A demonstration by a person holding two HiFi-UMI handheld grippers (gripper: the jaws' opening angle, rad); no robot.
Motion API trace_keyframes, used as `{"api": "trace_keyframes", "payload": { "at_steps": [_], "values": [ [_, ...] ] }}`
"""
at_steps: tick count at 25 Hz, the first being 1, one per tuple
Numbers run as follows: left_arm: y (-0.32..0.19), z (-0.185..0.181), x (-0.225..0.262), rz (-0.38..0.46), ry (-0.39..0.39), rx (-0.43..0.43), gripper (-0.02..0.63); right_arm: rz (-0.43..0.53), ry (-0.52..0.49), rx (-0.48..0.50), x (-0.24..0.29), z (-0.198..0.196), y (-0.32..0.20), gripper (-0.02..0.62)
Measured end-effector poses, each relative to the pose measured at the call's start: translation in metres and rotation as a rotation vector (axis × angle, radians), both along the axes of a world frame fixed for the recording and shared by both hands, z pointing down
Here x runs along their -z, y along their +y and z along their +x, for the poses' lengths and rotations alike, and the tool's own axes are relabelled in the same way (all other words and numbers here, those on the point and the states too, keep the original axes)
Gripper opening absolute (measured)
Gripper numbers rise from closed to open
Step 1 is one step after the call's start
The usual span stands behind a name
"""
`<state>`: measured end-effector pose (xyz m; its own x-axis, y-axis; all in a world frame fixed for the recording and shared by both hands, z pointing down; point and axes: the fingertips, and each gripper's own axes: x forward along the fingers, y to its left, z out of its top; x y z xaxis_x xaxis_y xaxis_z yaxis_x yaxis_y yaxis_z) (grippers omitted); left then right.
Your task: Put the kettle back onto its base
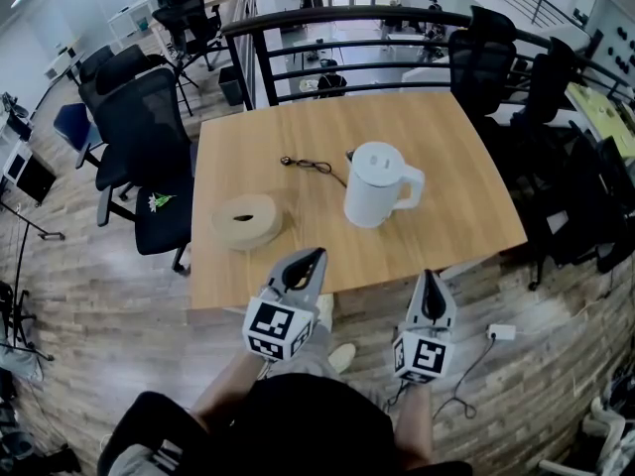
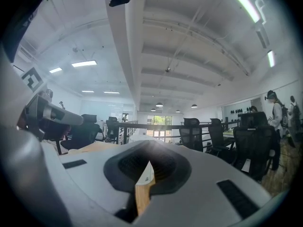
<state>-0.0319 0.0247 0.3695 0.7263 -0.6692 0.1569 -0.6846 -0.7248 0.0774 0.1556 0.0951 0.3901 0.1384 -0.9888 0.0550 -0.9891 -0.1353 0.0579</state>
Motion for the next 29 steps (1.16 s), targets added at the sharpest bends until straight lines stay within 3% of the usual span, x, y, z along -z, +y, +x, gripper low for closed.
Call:
{"api": "trace_keyframes", "payload": {
  "at_steps": [29],
  "values": [
    [0.0032, 0.0, -0.0001, -0.005, 0.0, -0.008, 0.002, -0.003, 0.012, 0.006, -0.0045, 0.0, 0.0038, -0.003]
  ]
}}
